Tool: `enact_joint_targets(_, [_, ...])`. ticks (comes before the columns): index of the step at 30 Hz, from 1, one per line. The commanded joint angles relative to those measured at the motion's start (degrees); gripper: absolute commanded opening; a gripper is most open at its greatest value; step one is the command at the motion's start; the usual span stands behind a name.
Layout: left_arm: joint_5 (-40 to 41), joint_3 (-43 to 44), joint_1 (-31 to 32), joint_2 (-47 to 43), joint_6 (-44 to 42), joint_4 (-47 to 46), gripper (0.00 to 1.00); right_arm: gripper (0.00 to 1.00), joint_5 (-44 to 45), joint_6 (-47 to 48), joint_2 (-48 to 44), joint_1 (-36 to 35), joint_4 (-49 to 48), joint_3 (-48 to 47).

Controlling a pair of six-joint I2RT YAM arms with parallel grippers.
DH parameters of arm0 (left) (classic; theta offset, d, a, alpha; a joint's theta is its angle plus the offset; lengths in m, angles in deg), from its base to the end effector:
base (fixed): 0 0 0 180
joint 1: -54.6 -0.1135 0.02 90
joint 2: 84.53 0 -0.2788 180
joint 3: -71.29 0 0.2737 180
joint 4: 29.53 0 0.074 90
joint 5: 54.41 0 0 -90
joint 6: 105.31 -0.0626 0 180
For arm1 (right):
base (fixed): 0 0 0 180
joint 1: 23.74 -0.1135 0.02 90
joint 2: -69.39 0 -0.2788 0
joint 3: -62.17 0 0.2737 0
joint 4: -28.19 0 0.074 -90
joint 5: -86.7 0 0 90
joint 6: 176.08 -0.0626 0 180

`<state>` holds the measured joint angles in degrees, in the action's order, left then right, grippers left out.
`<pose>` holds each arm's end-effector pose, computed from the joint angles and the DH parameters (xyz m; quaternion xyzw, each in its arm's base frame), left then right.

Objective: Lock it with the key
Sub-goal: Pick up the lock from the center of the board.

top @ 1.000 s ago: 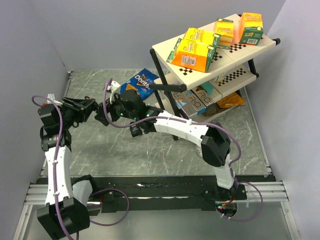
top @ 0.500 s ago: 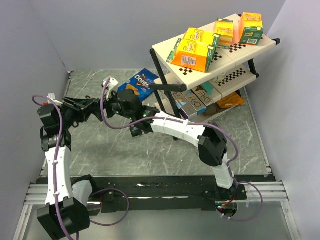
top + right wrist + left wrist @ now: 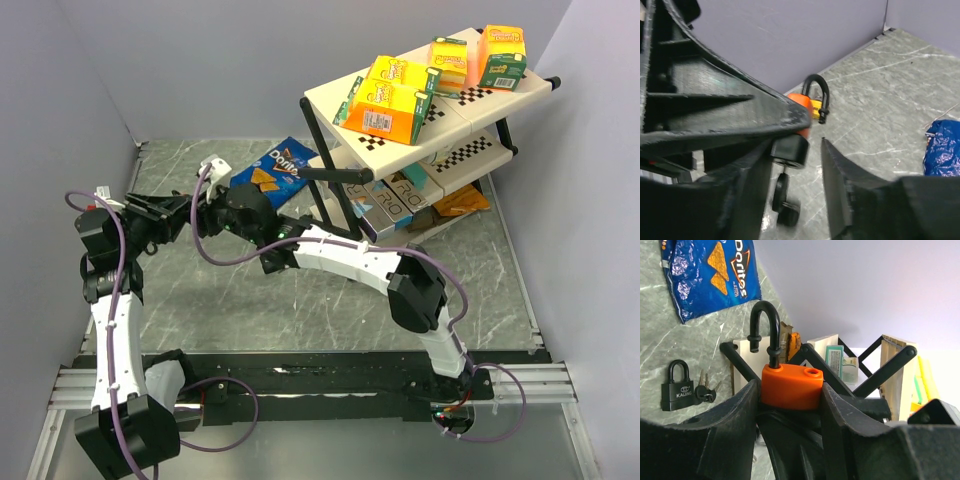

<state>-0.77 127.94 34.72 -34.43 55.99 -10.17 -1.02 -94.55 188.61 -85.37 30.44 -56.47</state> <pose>0.2330 0.0448 0.3310 -0.3942 0.6587 -0.4768 0.4282 0.2712 0.4970 0.3473 -0.3118 0.6538 0.3841 0.5726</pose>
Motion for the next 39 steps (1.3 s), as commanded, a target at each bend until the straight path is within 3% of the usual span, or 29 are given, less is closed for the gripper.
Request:
enact_joint_targets(1, [-2.1, 0.7, -0.1, -1.2, 2.3, -4.9, 0.01, 0.45, 3.1, 1.3, 1.2, -0.7, -2.3, -3.6])
enact_joint_targets(4, [-1.2, 0.7, 0.0, -1.6, 1.5, -2.8, 0.01, 0.25, 3.4, 1.3, 0.5, -0.7, -2.7, -3.5])
enact_joint_targets(5, [-0.6, 0.7, 0.0, -1.7, 1.2, -2.2, 0.01, 0.12, 3.5, 1.3, 0.3, -0.5, -2.6, -3.5])
enact_joint_targets(7, [0.9, 0.5, -0.1, -1.8, 0.4, -0.3, 0.08, 0.00, 3.6, 1.3, -0.4, -0.5, -2.5, -3.0])
enact_joint_targets(8, [1.9, 0.5, -0.1, -1.8, -0.1, 0.7, 0.12, 0.00, 3.3, 1.3, -0.7, -0.3, -2.6, -2.7])
enact_joint_targets(10, [3.1, 0.2, -0.5, -1.5, -1.2, 2.3, 0.30, 0.00, 2.2, 1.3, -2.1, -0.1, -2.9, -1.6])
enact_joint_targets(11, [3.1, 0.0, -0.7, -1.2, -1.3, 2.4, 0.43, 0.00, 1.8, 1.3, -2.7, 0.3, -3.0, -0.9])
enact_joint_targets(12, [3.0, 0.0, -0.8, -1.2, -2.0, 2.4, 0.65, 0.00, 1.2, 1.1, -3.4, 0.4, -3.4, -0.2])
enact_joint_targets(15, [1.8, 0.1, -1.9, -0.7, -3.7, 2.6, 0.96, 0.00, -1.3, 0.5, -6.2, 1.9, -4.2, 3.0])
enact_joint_targets(16, [0.3, 0.2, -2.8, -0.5, -4.2, 2.6, 0.99, 0.00, -1.9, 0.1, -7.9, 2.1, -4.3, 5.1])
enact_joint_targets(20, [-5.4, 2.4, -3.7, 1.0, -9.4, 2.3, 0.96, 0.00, -8.1, -0.9, -12.2, 4.2, -5.1, 10.0])
enact_joint_targets(23, [-12.6, 6.8, -3.8, 2.4, -22.3, 4.4, 0.96, 0.00, -16.9, -2.6, -15.4, 6.5, -5.7, 13.6])
enact_joint_targets(28, [-23.0, 14.1, -3.8, 4.3, -59.7, 17.8, 0.96, 0.00, -29.3, -4.0, -20.2, 9.6, -5.0, 18.1])
enact_joint_targets(29, [-25.3, 16.5, -3.7, 5.5, -69.1, 24.6, 0.96, 0.00, -30.6, -3.3, -21.1, 9.6, -4.9, 18.9])
enact_joint_targets(32, [-29.9, 22.2, -3.8, 10.4, -79.4, 34.8, 0.99, 0.00, -36.2, -0.2, -23.9, 9.9, -3.5, 21.4])
enact_joint_targets(34, [-37.8, 28.2, -3.7, 13.6, -100.8, 56.2, 0.97, 0.00, -40.9, 1.5, -25.3, 9.9, -1.9, 22.4])
enact_joint_targets(35, [-38.9, 29.9, -3.7, 16.3, -125.3, 65.3, 0.97, 0.00, -42.2, 2.0, -25.9, 10.0, -1.4, 22.7])
enact_joint_targets(36, [-38.6, 30.1, -3.0, 16.9, -127.6, 72.0, 0.95, 0.00, -43.1, 3.1, -26.8, 10.0, -0.9, 23.3])
enact_joint_targets(39, [-36.9, 27.5, -2.9, 14.9, -135.4, 72.1, 0.91, 0.00, -47.4, 4.9, -28.3, 9.9, 0.3, 24.3])
